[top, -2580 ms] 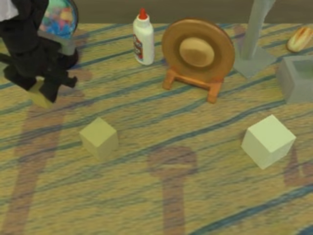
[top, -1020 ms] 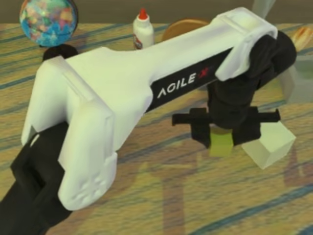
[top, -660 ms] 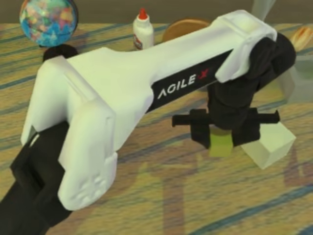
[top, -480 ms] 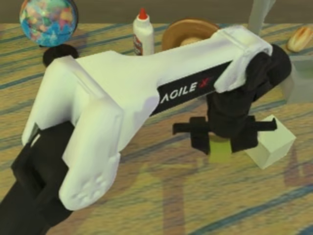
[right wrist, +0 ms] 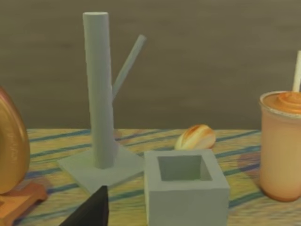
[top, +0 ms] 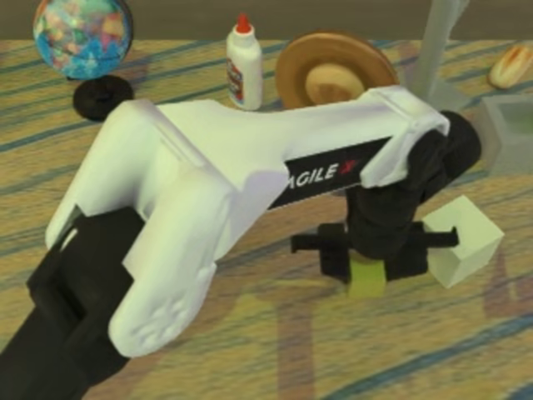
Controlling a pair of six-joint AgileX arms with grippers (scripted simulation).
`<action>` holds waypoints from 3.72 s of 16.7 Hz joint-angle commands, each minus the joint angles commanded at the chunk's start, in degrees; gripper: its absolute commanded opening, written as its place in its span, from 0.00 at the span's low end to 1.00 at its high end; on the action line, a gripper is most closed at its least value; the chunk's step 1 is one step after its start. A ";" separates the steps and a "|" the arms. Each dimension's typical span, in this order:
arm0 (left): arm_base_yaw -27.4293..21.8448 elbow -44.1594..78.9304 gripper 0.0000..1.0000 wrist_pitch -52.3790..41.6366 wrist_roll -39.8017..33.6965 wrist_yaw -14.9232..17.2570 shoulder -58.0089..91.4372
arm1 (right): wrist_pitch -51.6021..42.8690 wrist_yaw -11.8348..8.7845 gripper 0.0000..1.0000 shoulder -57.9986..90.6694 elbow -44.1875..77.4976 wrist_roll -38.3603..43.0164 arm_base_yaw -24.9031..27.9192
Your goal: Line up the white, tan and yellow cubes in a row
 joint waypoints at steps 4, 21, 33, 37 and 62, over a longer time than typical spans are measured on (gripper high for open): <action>0.00 0.00 0.30 0.00 0.00 0.00 0.00 | 0.00 0.00 1.00 0.00 0.00 0.00 0.00; 0.00 0.00 1.00 0.00 0.00 0.00 0.00 | 0.00 0.00 1.00 0.00 0.00 0.00 0.00; 0.83 12.53 1.00 -14.40 -0.32 -0.03 -1.88 | 0.00 0.00 1.00 0.00 0.00 0.00 0.00; 0.79 12.03 1.00 -14.10 0.42 -0.01 -1.93 | 0.00 0.00 1.00 0.00 0.00 0.00 0.00; 30.44 -26.77 1.00 1.46 72.39 1.40 -24.30 | 0.00 0.00 1.00 0.00 0.00 0.00 0.00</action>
